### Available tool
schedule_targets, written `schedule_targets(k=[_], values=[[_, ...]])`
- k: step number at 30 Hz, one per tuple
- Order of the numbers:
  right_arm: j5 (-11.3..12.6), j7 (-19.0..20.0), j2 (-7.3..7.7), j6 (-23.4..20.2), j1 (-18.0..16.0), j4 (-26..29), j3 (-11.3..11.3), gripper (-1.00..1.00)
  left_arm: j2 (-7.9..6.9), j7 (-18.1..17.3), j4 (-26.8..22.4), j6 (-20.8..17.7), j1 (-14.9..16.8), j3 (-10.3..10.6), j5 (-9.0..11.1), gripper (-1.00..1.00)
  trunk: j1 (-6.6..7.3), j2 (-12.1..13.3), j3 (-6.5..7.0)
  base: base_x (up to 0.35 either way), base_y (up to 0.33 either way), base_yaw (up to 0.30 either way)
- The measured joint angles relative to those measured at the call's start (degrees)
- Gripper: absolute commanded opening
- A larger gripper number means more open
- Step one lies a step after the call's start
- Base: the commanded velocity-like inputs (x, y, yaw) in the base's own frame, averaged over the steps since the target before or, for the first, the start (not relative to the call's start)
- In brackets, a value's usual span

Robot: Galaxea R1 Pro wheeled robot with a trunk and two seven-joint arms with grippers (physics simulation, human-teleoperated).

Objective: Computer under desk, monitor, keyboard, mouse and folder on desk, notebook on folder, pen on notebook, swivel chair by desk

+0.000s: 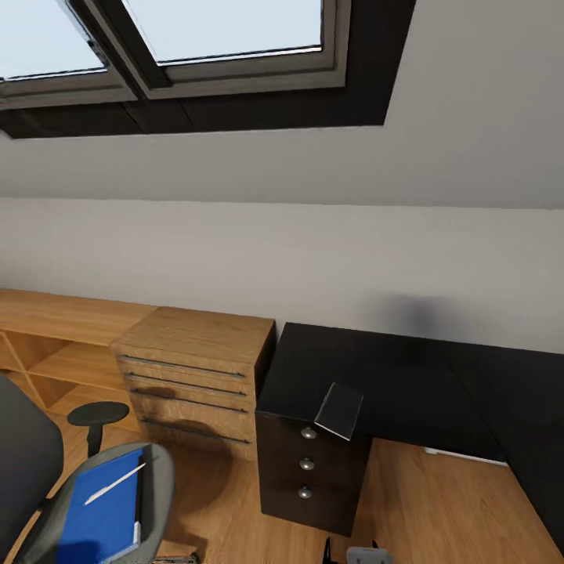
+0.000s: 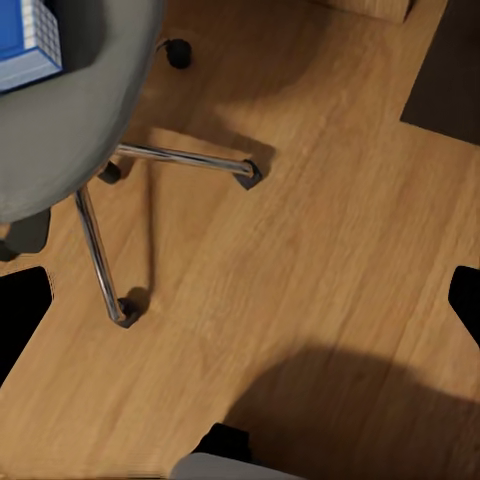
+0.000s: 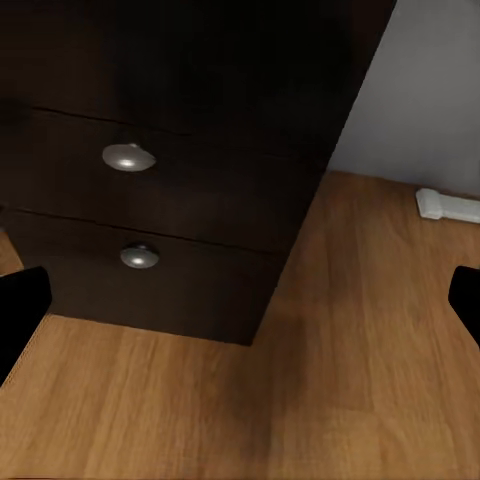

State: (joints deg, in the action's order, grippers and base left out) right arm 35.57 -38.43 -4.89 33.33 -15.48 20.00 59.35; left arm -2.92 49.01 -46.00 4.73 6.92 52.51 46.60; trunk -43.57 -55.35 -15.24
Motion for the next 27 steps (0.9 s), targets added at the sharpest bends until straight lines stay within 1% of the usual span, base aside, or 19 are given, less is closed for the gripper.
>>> schedule_targets(k=[9, 22, 27], values=[[0.0, 0.0, -0.06, 0.0, 0.0, -0.1, 0.2, 1.0, 0.06, 0.0, 0.0, 0.0, 0.0, 0.0, 0.0, 1.0, 0.0, 0.0, -0.42, 0.0, 0.0, 0.221], [-0.5, 0.0, -0.04, 0.3, 0.0, 0.1, 0.4, 1.0, 0.0, 0.0, 0.0, 0.0, 0.0, -0.1, -0.1, 1.0, 0.0, 0.0, -0.51, 0.0, 0.0, 0.014], [-0.5, 0.0, -0.05, 0.4, 0.0, 0.0, 0.4, 1.0, 0.0, 0.0, 0.0, 0.0, 0.0, -0.1, -0.1, 1.0, 0.0, 0.0, -0.52, 0.0, 0.0, 0.185]])
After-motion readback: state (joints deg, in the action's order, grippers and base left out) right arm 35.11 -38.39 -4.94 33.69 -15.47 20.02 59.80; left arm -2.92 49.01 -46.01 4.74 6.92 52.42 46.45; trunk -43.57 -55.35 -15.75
